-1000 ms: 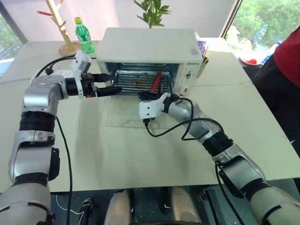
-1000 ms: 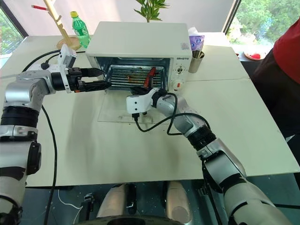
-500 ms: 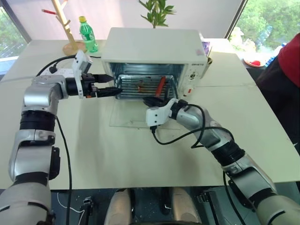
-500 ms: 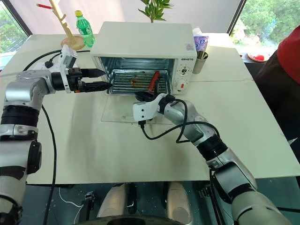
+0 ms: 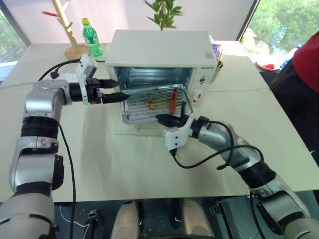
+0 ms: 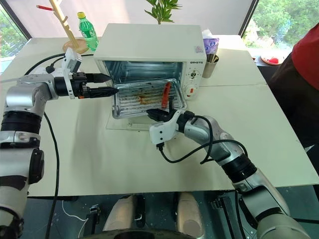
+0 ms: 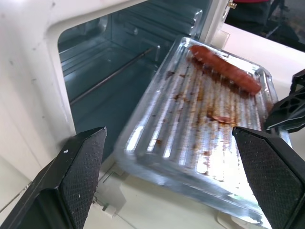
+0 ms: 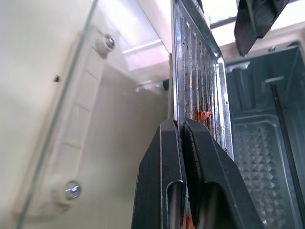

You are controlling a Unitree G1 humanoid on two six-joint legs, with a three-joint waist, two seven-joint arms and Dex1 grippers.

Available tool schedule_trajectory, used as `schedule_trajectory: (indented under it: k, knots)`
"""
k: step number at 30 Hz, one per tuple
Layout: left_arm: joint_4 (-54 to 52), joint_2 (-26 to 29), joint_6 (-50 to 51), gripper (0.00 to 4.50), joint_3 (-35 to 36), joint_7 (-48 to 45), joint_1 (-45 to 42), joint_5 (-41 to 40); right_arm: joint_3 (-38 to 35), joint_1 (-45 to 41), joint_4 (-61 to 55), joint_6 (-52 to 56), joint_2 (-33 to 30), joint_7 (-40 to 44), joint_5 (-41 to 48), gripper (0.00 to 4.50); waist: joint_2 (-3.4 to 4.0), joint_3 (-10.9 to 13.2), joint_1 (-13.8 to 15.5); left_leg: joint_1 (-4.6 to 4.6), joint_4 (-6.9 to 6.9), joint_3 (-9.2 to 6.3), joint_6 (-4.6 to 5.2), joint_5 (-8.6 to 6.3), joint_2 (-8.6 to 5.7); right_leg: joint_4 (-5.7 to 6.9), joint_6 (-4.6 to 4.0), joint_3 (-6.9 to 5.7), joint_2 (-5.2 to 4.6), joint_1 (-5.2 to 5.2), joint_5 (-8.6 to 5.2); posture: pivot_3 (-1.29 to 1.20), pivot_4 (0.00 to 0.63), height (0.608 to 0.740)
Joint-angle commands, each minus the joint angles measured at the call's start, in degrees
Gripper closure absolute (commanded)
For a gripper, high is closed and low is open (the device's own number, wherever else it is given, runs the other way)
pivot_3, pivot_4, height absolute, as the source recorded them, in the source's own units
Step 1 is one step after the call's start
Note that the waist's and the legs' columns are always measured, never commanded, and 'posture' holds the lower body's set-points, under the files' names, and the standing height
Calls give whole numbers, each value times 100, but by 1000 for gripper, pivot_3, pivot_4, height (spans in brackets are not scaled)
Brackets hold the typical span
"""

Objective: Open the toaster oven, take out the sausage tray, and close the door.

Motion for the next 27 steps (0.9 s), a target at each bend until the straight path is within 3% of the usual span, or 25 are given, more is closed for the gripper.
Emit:
schedule_trajectory:
  k: [1, 8, 14, 20, 27]
  knots:
    - [-752, 492, 892, 0, 334, -198, 340, -458, -237, 80, -370, -443, -231, 147, 367, 4423, 0, 0, -27, 0, 0, 0, 0, 0, 1, 0, 0, 1, 0, 0, 0, 0, 150, 722]
    - [-2512, 1140, 3542, 0, 1249, 139, 1818, -1833, -341, 236, -377, -1173, -690, 441, 829, 4423, -3, 2, -8, 2, -2, -3, 0, 0, 5, 1, 0, 3, 0, -1, -1, 0, 150, 722]
    - [-3600, 302, 6034, 0, 2696, 1392, 2628, -2899, -346, 247, -319, -1826, -812, 594, 1157, 4423, -7, 1, 26, 9, 3, -14, -1, 0, 3, -1, 1, 1, -4, 16, -2, 0, 150, 722]
    - [-3943, -497, 6246, 0, 3112, 2834, 2992, -4164, -336, 257, -308, -2152, -833, 729, 1367, 4423, -16, -2, 9, 16, 3, -14, -28, 15, 5, 1, 0, 3, -4, 20, -2, 0, 150, 722]
    - [-3972, -1319, 6246, 0, 3097, 4673, 3053, -5521, -357, 272, -372, -2096, -786, 825, 1379, 4423, -19, -4, 18, 26, 3, -17, -30, 16, 2, 2, 0, 3, -13, 34, -1, 0, 150, 722]
